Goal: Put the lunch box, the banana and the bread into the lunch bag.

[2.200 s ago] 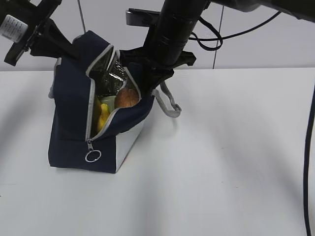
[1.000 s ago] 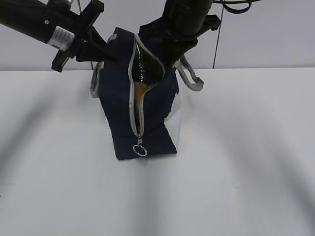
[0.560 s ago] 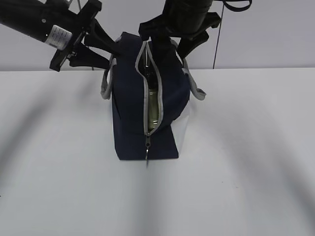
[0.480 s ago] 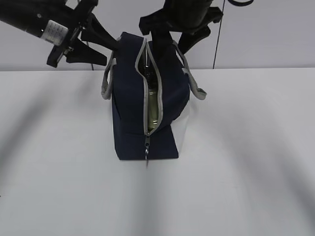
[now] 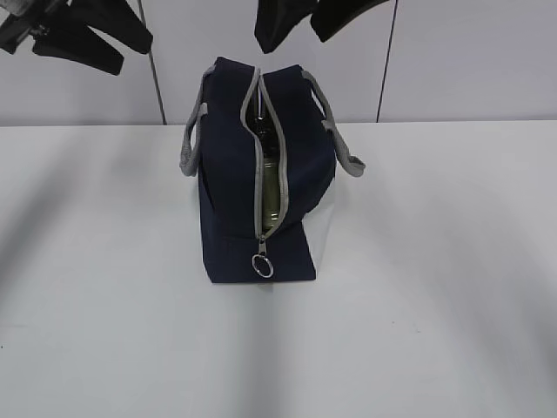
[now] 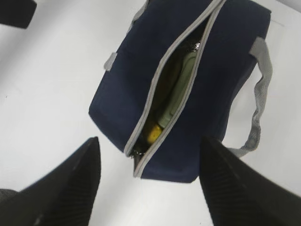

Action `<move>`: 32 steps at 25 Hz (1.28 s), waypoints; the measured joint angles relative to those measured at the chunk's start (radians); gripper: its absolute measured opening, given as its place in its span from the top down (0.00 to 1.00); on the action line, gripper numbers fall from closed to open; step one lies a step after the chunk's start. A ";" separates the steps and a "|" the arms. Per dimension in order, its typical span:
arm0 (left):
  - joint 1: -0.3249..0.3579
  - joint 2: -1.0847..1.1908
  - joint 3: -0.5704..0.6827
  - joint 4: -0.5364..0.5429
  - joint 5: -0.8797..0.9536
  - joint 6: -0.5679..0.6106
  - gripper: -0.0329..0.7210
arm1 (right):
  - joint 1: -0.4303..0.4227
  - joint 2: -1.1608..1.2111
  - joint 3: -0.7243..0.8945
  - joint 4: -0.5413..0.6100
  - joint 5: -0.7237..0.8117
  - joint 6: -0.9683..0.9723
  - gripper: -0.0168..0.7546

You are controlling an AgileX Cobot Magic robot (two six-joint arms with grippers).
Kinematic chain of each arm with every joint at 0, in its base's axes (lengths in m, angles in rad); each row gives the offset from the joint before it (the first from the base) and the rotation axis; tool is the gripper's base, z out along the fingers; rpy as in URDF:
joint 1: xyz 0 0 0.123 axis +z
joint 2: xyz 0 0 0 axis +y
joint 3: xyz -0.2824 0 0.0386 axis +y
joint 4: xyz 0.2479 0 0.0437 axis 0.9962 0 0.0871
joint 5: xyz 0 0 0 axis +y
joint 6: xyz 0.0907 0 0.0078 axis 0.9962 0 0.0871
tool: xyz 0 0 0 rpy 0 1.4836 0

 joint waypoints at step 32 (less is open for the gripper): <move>-0.131 -0.289 0.179 0.132 0.020 -0.030 0.48 | 0.052 -0.612 1.301 0.403 -1.032 -0.570 0.35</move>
